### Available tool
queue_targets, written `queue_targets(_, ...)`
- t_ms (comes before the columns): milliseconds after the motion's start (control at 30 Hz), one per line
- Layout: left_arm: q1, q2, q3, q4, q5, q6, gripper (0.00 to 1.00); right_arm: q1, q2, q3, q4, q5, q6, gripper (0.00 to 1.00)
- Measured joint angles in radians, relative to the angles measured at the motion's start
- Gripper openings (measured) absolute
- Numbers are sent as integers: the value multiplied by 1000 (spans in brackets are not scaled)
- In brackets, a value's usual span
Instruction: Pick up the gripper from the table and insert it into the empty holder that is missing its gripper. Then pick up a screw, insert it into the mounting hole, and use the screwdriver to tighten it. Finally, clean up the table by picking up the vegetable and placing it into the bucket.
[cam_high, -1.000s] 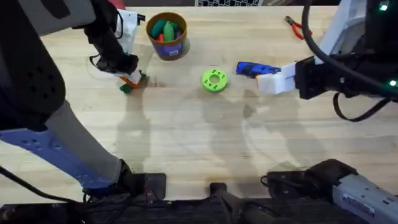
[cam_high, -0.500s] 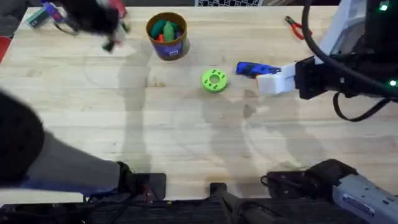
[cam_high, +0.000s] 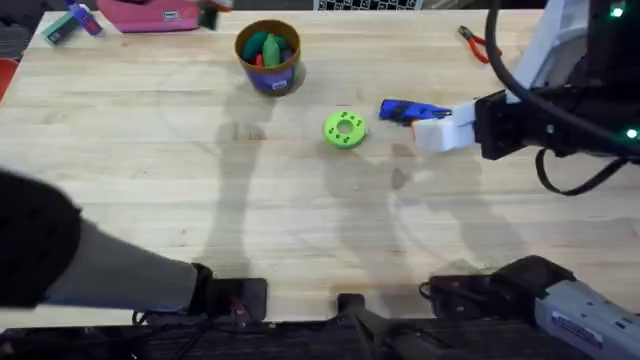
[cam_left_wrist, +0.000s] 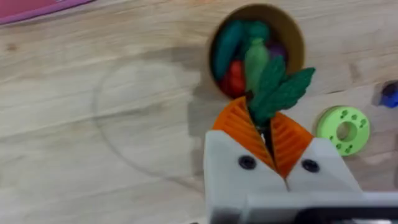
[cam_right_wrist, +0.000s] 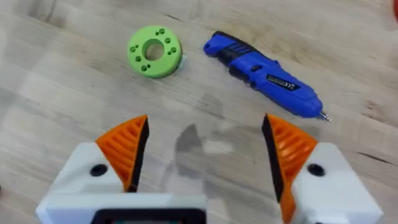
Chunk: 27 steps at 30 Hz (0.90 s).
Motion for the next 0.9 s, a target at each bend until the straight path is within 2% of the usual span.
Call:
queue_targets(200, -83, 126, 0, 106, 13, -44, 17, 0, 0, 0, 0, 0, 0, 994)
queue_targets(367, -100, 208, 0, 140, 14, -59, 17, 0, 0, 0, 0, 0, 0, 994)
queue_targets(567, -101, 225, -1, 146, 14, -65, 17, 0, 0, 0, 0, 0, 0, 994)
queue_targets(600, -101, 225, -1, 146, 14, -62, 100, 0, 0, 0, 0, 0, 0, 994)
queue_targets(667, -101, 225, -1, 146, 14, -65, 446, 0, 0, 0, 0, 0, 0, 994)
queue_targets(767, -101, 225, -1, 146, 13, -66, 891, 0, 0, 0, 0, 0, 0, 994)
queue_targets(800, -100, 225, -1, 145, 13, -69, 962, 0, 0, 0, 0, 0, 0, 994)
queue_targets(900, -100, 225, -1, 145, 12, -69, 985, 0, 0, 0, 0, 0, 0, 994)
